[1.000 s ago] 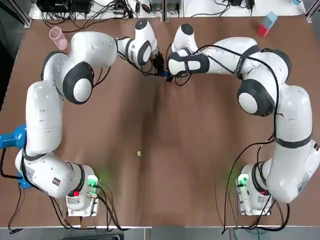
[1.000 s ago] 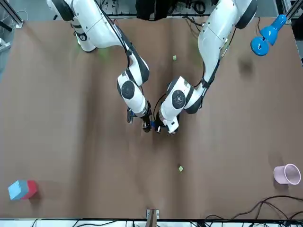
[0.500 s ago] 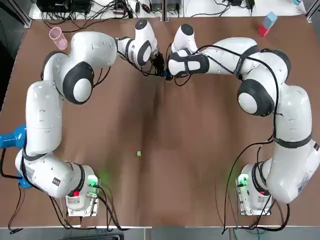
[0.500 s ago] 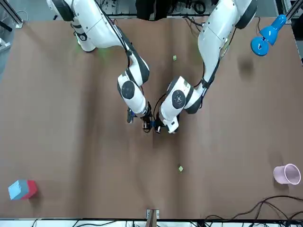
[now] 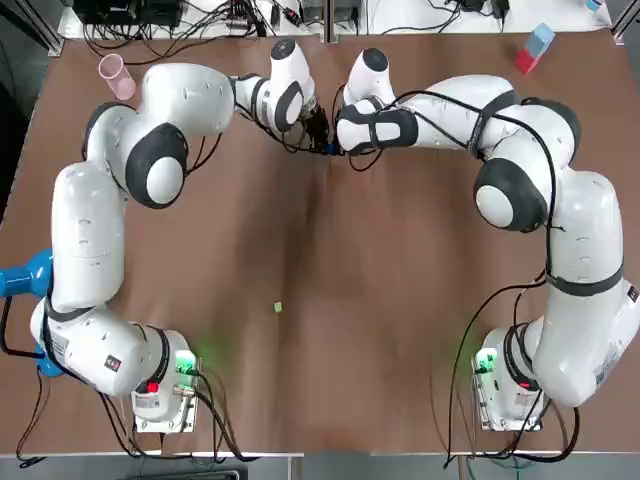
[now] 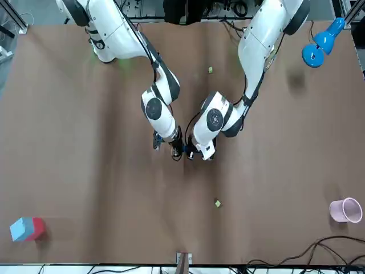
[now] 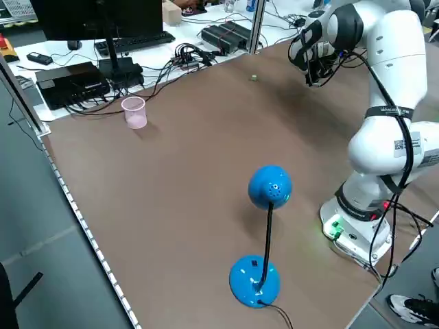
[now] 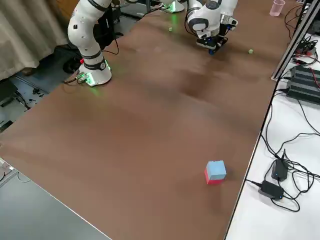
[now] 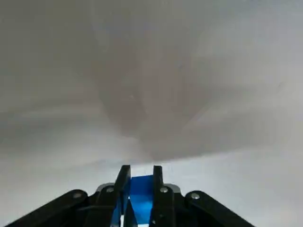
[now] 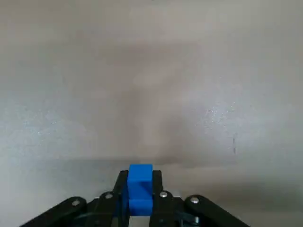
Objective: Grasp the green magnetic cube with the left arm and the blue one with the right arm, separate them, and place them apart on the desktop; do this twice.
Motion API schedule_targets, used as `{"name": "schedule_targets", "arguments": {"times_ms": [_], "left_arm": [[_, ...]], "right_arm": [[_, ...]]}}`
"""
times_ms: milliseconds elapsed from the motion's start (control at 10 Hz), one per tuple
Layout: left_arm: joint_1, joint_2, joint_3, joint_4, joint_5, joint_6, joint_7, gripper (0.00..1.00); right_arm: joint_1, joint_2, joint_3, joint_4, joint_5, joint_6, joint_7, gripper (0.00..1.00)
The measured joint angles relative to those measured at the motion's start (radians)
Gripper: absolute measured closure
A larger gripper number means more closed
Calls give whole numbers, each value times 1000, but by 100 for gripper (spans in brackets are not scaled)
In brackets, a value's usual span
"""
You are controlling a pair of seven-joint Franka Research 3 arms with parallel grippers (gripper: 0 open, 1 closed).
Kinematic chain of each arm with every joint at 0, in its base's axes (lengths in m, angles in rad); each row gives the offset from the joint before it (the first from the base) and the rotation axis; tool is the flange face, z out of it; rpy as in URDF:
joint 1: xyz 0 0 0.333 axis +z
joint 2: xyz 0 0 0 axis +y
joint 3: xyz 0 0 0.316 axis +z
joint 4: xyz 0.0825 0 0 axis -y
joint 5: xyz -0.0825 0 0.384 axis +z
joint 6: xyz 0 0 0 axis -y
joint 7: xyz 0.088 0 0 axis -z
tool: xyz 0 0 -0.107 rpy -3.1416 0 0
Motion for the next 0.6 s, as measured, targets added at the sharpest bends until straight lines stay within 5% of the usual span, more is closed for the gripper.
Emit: {"name": "schedule_targets", "arguments": {"times_ms": [600], "left_arm": [[1,-1,0,3,0,5,0,77]], "right_arm": [[-4,0,-19,6,0,-4,-5,76]]}}
